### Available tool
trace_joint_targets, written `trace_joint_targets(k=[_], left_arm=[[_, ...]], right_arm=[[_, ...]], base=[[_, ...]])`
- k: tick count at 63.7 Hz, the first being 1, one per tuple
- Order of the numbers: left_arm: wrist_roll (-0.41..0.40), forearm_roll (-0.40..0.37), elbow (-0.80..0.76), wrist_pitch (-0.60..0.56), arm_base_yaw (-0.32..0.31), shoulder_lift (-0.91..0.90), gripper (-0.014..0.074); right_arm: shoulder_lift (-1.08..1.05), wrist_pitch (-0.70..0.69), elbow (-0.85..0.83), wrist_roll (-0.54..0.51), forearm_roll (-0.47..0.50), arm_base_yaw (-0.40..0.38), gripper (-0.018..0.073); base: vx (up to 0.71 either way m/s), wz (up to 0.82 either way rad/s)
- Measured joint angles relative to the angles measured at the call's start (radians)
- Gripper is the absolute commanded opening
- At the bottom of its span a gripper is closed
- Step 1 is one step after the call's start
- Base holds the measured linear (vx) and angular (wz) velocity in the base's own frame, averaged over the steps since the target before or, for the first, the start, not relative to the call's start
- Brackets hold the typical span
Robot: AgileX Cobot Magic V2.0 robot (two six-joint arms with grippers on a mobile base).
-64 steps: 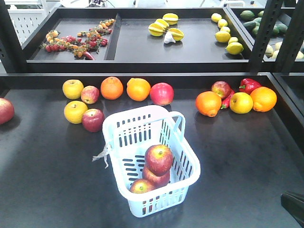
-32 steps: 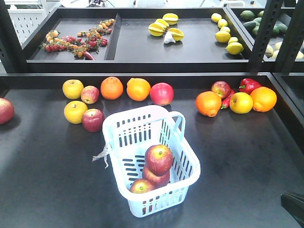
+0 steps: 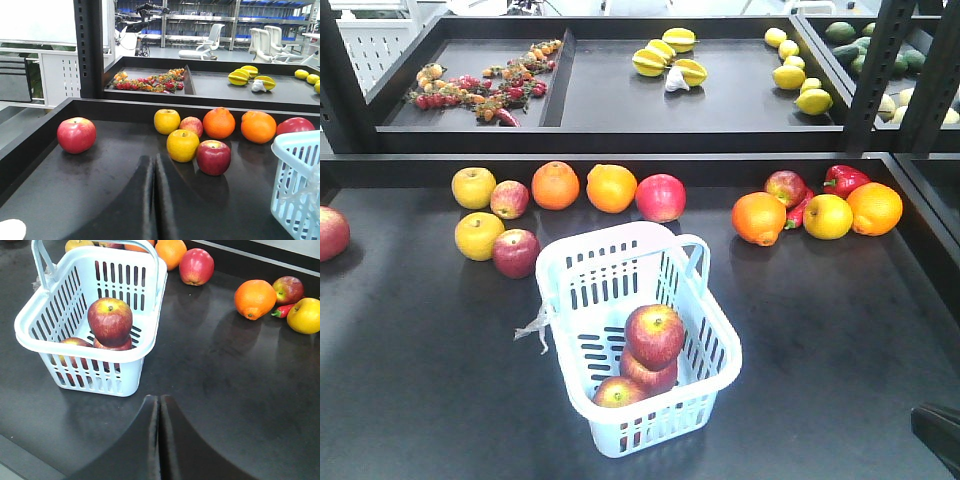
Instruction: Pick three apples into basket with both arms
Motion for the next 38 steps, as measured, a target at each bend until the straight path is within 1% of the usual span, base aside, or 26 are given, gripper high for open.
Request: trace_joint_targets(k=[29, 33, 38], left_arm=[[0.0, 0.0, 0.0, 0.0, 0.0, 0.0, -0.0006], [0.0, 0.0, 0.0, 0.0, 0.0, 0.0, -0.0006], [0.0, 0.0, 0.0, 0.0, 0.0, 0.0, -0.0006]], right_arm=[[0.0, 0.003, 0.0, 0.0, -0.002, 0.0, -0.0004], [-0.002, -0.005, 0.012, 0.001, -0.018, -0.013, -0.0004], [-0.011, -0.033, 0.059, 0.027, -0.028, -0.063, -0.0004]], base=[[0.0, 0.0], [0.0, 0.0], [0.0, 0.0]])
